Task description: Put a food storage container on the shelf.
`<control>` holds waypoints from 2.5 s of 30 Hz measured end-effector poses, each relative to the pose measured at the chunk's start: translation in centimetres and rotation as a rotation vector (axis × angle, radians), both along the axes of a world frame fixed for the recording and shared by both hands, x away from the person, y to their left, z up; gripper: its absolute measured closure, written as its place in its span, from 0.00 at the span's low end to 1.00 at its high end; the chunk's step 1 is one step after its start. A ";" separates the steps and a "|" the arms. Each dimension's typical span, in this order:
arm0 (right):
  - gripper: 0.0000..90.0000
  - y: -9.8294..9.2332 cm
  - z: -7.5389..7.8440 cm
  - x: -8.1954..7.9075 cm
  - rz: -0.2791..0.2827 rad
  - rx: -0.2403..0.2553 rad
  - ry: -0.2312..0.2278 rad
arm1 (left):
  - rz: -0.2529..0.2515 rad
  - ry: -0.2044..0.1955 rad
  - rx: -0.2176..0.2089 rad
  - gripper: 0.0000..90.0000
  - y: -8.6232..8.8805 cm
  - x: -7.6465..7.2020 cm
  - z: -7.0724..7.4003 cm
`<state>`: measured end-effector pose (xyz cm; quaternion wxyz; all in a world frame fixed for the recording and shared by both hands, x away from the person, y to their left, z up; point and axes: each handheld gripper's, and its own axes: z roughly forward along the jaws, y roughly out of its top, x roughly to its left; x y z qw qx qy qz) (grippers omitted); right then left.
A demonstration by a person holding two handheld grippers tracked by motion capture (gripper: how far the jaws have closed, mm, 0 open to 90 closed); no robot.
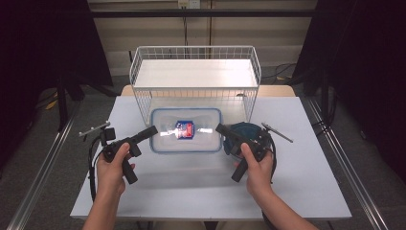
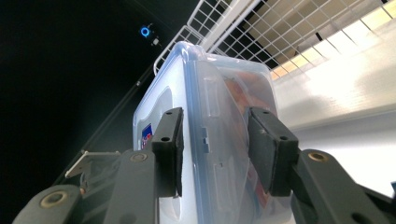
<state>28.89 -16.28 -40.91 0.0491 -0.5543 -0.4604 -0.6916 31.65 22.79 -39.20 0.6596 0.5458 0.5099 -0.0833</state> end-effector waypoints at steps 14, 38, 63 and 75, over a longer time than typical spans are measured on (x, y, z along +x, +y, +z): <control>0.64 -0.7 2.7 1.4 -0.031 0.033 -0.058 | -0.004 -0.043 -0.020 0.63 -0.9 0.9 2.3; 0.65 -2.1 4.8 3.8 -0.083 0.109 -0.087 | -0.001 -0.077 -0.057 0.63 -2.7 3.6 4.6; 0.65 -2.6 5.8 6.4 -0.117 0.148 -0.088 | 0.004 -0.084 -0.105 0.64 -3.4 6.5 5.8; 0.65 -2.3 6.4 7.5 -0.125 0.153 -0.101 | 0.020 -0.098 -0.109 0.64 -3.3 7.4 6.5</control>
